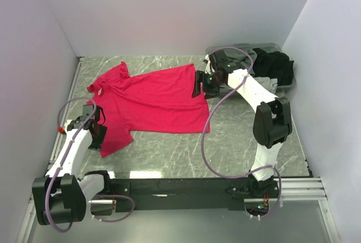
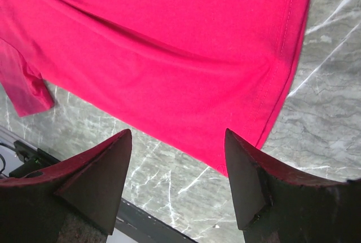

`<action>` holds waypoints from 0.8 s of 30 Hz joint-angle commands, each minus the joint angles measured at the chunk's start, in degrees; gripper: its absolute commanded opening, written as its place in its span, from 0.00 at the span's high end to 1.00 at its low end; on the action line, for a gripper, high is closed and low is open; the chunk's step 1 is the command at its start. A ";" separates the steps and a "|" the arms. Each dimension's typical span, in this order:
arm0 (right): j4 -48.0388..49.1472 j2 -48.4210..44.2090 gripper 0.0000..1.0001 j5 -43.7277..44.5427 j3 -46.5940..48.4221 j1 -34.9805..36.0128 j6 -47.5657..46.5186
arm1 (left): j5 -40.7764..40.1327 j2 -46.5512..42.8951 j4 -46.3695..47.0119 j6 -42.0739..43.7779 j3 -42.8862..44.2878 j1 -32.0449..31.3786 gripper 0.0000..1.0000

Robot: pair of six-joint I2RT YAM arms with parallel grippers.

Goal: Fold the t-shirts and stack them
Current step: Flatten the tshirt out

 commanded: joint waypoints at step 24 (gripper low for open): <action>0.59 1.74 0.27 -1.90 -0.03 -3.44 -0.68 | -1.55 2.69 -4.53 -12.43 -7.15 0.04 0.48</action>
